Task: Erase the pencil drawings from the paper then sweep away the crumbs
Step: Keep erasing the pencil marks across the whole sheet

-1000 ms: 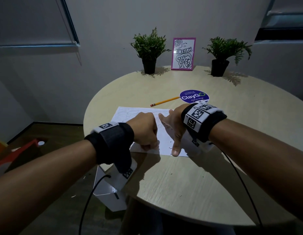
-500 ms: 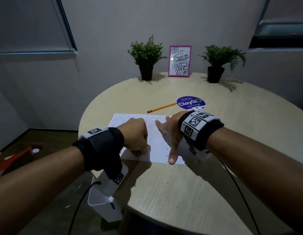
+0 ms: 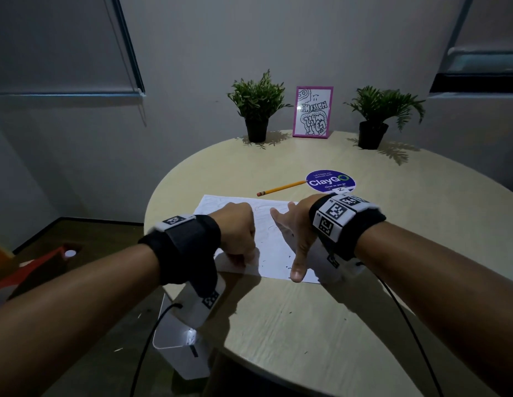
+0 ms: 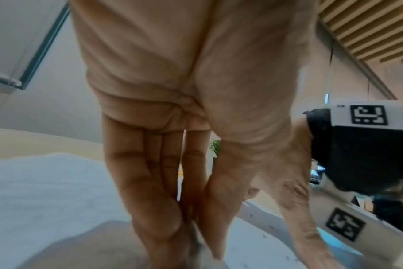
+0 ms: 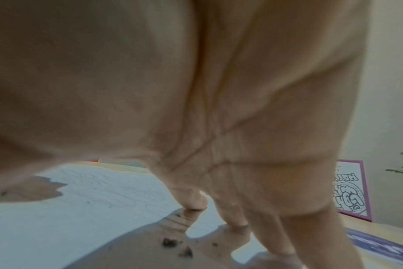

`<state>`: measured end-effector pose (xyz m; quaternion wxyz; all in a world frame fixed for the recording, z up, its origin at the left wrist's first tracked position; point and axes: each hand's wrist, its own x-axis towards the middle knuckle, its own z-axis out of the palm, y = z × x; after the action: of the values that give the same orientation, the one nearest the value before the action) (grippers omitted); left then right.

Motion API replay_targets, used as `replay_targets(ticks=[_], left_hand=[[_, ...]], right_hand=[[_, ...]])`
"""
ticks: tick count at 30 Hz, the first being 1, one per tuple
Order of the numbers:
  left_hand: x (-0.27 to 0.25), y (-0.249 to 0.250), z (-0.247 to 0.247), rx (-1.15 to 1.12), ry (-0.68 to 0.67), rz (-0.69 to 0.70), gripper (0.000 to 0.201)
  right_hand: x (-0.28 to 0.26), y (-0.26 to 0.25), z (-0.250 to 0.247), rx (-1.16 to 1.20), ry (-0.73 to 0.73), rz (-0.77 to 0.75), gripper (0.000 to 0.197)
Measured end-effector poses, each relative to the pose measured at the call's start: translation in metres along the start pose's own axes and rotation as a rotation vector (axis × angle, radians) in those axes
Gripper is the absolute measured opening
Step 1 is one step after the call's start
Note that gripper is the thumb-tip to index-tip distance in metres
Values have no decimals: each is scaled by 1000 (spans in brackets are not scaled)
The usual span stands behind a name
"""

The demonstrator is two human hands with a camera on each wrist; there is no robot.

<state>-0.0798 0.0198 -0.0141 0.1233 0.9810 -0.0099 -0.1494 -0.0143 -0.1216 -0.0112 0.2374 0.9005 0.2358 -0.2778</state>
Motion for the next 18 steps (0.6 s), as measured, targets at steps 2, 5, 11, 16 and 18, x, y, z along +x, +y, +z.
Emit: replay_targets(ticks=[2,5,11,16,18], left_hand=[[-2,-5,-5,35,-5,-27,17],[1,0,-8,48,65,-12,12],[9,16,5,-104,40,42,16],[2,-10,-2,-55,21,-26,21],[-1,-16,-4,-36,14,-43,23]], right_hand=[[-2,-2,0,-1,5,10,152],[-3,-2,-1,2,2,10,151],[1,-2,0,-23,4,-4,152],[4,1,1,2,-3,-6,154],[4,1,0,14,-15,-7,154]])
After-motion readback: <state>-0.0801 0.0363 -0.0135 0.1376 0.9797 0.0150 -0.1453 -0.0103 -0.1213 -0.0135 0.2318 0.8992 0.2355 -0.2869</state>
